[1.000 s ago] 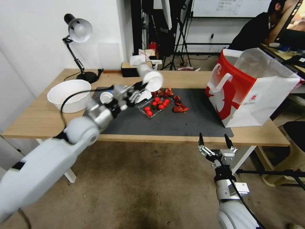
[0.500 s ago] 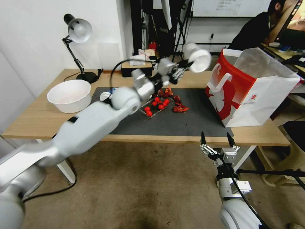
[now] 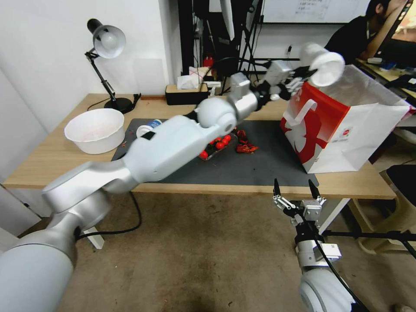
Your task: Pick up the trash from the table and place it into the takeout bag.
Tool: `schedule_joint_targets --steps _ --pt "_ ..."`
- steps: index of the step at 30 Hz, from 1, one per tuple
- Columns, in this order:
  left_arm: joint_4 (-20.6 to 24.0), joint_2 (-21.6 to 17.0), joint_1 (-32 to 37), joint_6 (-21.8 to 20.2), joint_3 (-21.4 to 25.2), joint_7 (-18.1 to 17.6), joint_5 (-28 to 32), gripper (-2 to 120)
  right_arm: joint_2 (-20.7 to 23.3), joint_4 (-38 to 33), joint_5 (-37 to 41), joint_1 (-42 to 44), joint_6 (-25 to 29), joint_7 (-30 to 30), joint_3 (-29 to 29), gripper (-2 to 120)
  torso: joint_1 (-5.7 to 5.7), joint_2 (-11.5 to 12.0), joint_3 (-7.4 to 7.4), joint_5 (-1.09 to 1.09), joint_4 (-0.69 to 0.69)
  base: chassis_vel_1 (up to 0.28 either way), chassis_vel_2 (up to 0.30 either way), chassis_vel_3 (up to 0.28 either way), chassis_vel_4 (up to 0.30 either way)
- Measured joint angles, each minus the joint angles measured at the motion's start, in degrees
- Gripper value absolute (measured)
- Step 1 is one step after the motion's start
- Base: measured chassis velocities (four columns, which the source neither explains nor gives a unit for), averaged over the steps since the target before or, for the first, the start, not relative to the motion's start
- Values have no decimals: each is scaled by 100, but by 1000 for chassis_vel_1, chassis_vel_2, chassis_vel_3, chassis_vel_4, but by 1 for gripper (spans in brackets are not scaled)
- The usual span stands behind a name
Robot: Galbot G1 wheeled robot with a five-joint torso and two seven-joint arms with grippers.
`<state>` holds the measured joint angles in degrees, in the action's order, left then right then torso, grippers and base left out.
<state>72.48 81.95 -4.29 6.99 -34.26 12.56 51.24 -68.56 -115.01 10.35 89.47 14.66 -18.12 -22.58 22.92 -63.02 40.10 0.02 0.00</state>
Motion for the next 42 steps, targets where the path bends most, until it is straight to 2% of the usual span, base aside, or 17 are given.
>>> schedule_joint_targets --steps 2,5,14,18,22,23,26,27,30,31,33,34,36,38,41,42 --pt "-84 99 -10 0 -16 0 -10 9 -1 1 0 8 2 0 -2 100 0 0 0 -1 0 0 0 0 0" --pt "-457 425 -25 25 -53 32 -115 9 -16 3 1 37 18 0 -8 100 0 0 0 0 0 0 0 0 0" --pt "-859 762 -17 76 -215 58 -186 9 -48 4 4 32 34 -3 -22 100 0 0 0 -1 1 0 0 0 0" --pt "-901 825 -8 88 -211 58 -222 10 -59 7 5 35 36 -8 -29 100 0 0 0 -1 0 0 0 0 0" --pt "-974 889 -8 67 -195 55 -250 28 -62 7 11 61 43 -16 -68 100 -1 0 0 -2 0 0 0 0 0" --pt "-974 889 -8 67 -195 55 -250 28 -62 7 11 61 43 -16 -68 100 -1 0 0 -2 0 0 0 0 0" --pt "-1035 932 -9 62 -199 53 -274 43 -64 6 16 64 49 -18 -84 100 0 0 0 -1 0 0 0 0 0" --pt "-1035 932 -9 62 -199 53 -274 43 -64 6 16 64 49 -18 -84 100 0 0 0 -1 0 0 0 0 0" --pt "-1045 944 -8 59 -190 47 -282 58 -65 4 19 63 52 -20 -89 100 0 0 0 -1 0 0 0 0 0" --pt "-1045 944 -8 59 -190 47 -282 58 -65 4 19 63 52 -20 -89 100 0 0 0 -1 0 0 0 0 0" --pt "-1017 908 -1 56 -154 39 -283 67 -66 0 21 60 54 -21 -93 100 -1 0 0 -2 0 0 0 0 0" --pt "-1017 908 -1 56 -154 39 -283 67 -66 0 21 60 54 -21 -93 100 -1 0 0 -2 0 0 0 0 0" --pt "-900 772 41 37 -60 20 -283 79 -68 -2 22 54 55 -24 -96 100 0 0 0 -2 0 0 0 0 0" --pt "-871 739 56 35 -32 16 -284 81 -69 -2 22 52 55 -25 -96 100 0 0 0 -2 0 0 0 0 0" --pt "-569 408 205 -11 139 -152 -287 96 -76 -2 23 41 56 -39 -96 100 -1 0 0 -2 -1 0 0 0 0" --pt "-569 408 205 -11 139 -152 -287 96 -76 -2 23 41 56 -39 -96 100 -1 0 0 -2 -1 0 0 0 0"
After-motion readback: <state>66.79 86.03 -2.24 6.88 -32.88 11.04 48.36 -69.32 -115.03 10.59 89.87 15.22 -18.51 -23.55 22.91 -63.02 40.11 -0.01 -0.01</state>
